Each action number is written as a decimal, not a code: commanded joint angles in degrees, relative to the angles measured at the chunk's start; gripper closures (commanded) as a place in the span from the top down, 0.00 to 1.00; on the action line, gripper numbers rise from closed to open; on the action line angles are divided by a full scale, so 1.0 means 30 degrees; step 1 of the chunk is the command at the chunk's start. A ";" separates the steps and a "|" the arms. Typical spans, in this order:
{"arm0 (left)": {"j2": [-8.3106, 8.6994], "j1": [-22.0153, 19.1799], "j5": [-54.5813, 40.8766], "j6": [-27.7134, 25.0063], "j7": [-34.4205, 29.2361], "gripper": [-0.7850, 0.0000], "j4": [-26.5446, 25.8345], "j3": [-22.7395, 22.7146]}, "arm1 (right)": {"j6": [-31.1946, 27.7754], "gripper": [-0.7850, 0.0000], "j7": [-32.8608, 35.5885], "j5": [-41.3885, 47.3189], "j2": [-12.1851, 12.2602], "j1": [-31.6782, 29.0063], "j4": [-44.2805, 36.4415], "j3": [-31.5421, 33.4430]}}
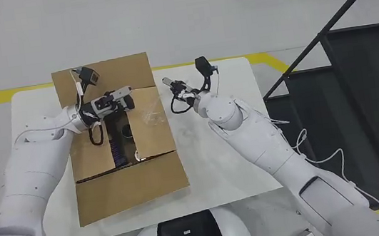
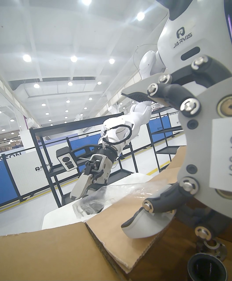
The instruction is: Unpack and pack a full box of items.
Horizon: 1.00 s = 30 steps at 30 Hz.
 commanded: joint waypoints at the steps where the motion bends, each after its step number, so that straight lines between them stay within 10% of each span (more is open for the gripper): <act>1: 0.0021 0.0031 -0.0001 0.0026 -0.0026 1.00 -0.0040 0.0002 | -0.0010 0.00 -0.0007 -0.0051 -0.0034 -0.0019 0.0041 0.0043; 30: -0.0403 -0.0272 0.0292 -0.0394 0.0395 1.00 0.1265 0.0887 | -0.0951 0.00 -0.2181 -0.0869 0.1287 -0.5763 -0.8650 0.8265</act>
